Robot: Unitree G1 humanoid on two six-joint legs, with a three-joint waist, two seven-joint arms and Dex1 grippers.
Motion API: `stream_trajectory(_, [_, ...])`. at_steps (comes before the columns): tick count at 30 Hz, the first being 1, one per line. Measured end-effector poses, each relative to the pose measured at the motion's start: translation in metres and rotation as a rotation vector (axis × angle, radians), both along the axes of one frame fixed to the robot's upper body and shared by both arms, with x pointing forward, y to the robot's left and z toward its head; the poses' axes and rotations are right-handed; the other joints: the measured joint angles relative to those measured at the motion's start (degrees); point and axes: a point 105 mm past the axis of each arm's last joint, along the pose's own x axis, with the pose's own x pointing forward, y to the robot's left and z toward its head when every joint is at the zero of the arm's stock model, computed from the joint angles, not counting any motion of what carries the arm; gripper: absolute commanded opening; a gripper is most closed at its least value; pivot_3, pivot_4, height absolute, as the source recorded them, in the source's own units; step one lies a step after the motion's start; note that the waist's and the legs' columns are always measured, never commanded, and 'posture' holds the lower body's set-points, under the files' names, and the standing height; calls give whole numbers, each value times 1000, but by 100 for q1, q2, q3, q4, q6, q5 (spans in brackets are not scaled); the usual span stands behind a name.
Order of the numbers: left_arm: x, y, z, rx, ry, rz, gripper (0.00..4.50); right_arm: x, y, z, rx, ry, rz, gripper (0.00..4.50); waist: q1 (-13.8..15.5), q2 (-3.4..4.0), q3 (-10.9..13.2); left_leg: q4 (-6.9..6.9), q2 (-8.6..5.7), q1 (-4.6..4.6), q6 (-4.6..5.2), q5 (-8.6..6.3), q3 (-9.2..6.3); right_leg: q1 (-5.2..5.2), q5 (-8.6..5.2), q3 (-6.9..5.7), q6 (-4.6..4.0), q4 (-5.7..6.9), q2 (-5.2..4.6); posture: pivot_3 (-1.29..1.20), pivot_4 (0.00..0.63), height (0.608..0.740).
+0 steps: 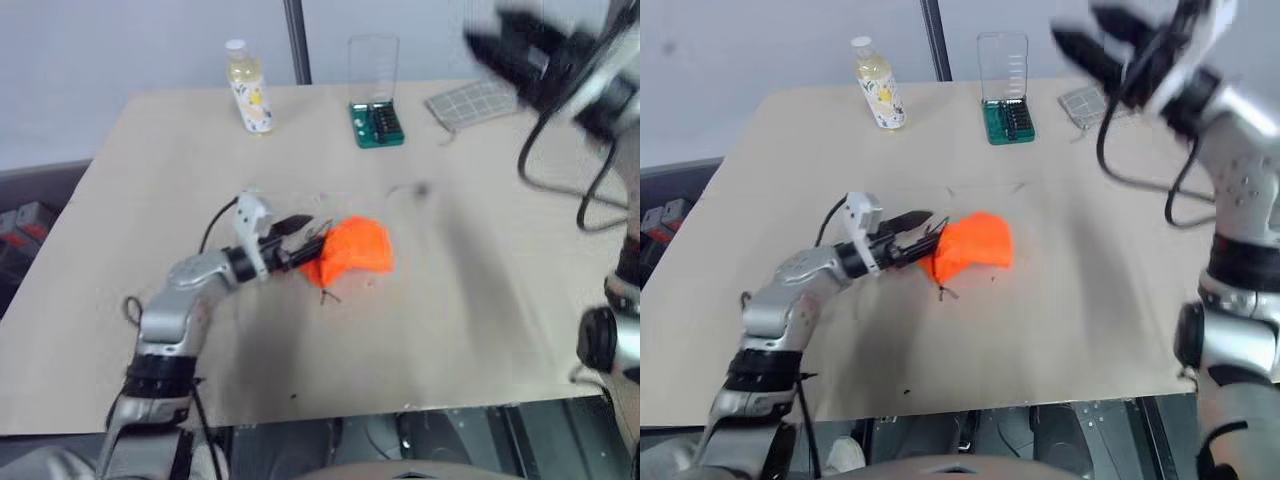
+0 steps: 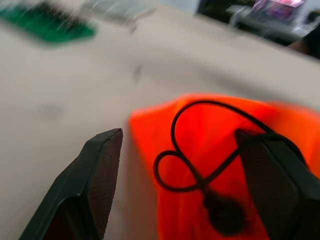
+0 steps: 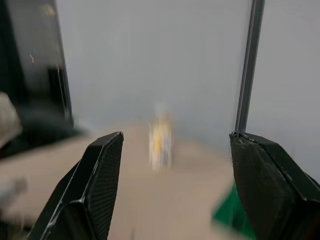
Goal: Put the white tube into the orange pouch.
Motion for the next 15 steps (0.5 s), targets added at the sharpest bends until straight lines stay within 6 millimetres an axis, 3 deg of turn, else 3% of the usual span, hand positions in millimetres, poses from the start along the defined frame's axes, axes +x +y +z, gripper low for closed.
stream_trajectory(5, [-33,52,-20,99,95,135,3710,-26,-34,-91,-170,235,7,3439,79,4,3,0,8,13,24,-14,12,8,0,7,0,4,-6,0,150,740])
stream_trajectory(8, [-53,67,-32,139,151,176,3710,-37,-45,-119,-189,278,25,3439,84,1,3,2,21,34,25,-16,22,26,0,12,0,3,-5,0,150,740])
stream_trajectory(9, [-71,75,-41,158,192,199,3710,-45,-60,-143,-207,321,22,3439,94,1,3,1,25,54,27,-18,23,51,0,8,-1,-9,-4,0,150,740])
stream_trajectory(11, [-88,84,-51,169,234,221,3710,-53,-83,-171,-229,407,-17,3439,112,12,16,-3,31,92,35,-24,31,98,-2,9,-2,-36,-3,0,150,740])
stream_trajectory(13, [-96,88,-52,177,242,244,3710,-57,-97,-184,-247,438,-33,3439,122,25,25,-2,35,102,35,-24,33,118,-14,7,-22,-48,-3,0,150,740])
stream_trajectory(15, [-103,84,-54,160,234,262,3710,-60,-113,-184,-241,402,-36,3439,121,26,26,4,42,116,35,-24,38,133,-13,8,-23,-50,-1,0,150,740])
